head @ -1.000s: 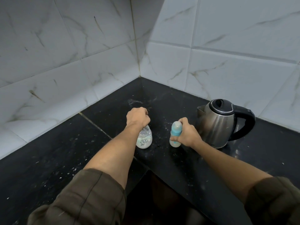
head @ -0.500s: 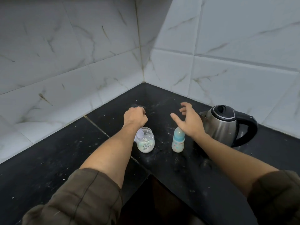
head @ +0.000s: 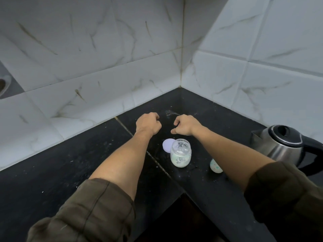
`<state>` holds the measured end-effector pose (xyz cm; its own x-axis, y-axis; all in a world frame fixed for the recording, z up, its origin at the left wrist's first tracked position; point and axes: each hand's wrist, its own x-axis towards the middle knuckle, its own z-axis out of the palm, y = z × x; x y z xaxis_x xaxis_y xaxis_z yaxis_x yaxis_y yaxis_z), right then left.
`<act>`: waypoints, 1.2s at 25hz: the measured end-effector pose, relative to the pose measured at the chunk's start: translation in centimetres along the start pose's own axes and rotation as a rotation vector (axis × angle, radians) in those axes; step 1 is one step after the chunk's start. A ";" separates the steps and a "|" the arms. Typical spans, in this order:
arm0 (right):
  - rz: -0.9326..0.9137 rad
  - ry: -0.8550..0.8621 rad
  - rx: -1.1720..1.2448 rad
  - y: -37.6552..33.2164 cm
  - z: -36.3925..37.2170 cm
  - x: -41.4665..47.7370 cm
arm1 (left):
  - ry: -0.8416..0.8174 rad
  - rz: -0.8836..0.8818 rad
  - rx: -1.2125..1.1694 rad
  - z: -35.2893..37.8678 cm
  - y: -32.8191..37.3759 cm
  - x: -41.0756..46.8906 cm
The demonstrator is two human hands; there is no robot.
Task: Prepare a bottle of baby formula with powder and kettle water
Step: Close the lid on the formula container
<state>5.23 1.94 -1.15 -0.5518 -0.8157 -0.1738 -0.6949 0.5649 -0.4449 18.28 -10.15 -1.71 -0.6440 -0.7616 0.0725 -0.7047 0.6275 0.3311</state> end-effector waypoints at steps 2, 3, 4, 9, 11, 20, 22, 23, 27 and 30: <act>0.022 -0.041 -0.044 -0.6 1.0 1.2 | -0.015 -0.011 -0.003 0.3 -1.1 0.6; 0.033 -0.066 -0.072 -0.8 1.6 1.9 | -0.024 -0.012 -0.003 0.6 -1.6 1.0; 0.041 -0.091 -0.109 -1.0 2.3 2.6 | -0.036 -0.008 -0.001 0.9 -2.1 1.4; 0.072 -0.219 -0.320 -1.2 5.0 5.3 | -0.112 -0.017 0.009 3.0 -4.4 3.5; 0.098 -0.263 -0.385 -1.2 5.6 6.0 | -0.135 -0.026 0.006 3.5 -5.1 4.2; 0.122 -0.360 -0.503 -2.0 7.3 7.5 | -0.169 -0.057 0.000 4.9 -5.9 5.9; 0.115 -0.370 -0.523 -2.2 7.7 7.6 | -0.156 -0.053 0.001 4.7 -5.9 6.1; 0.115 -0.374 -0.533 -2.2 7.8 7.6 | -0.151 -0.051 0.002 4.6 -5.8 6.1; 0.102 -0.279 -0.463 -2.5 6.8 7.7 | -0.136 -0.047 -0.003 3.8 -5.8 5.9; 0.083 -0.092 -0.243 -2.0 4.5 7.6 | -0.125 -0.047 -0.003 3.1 -5.3 5.3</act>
<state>4.51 -5.98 -5.50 -0.5749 -0.7672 -0.2844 -0.7457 0.6343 -0.2038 17.70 -16.99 -6.03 -0.6427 -0.7638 -0.0605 -0.7340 0.5911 0.3344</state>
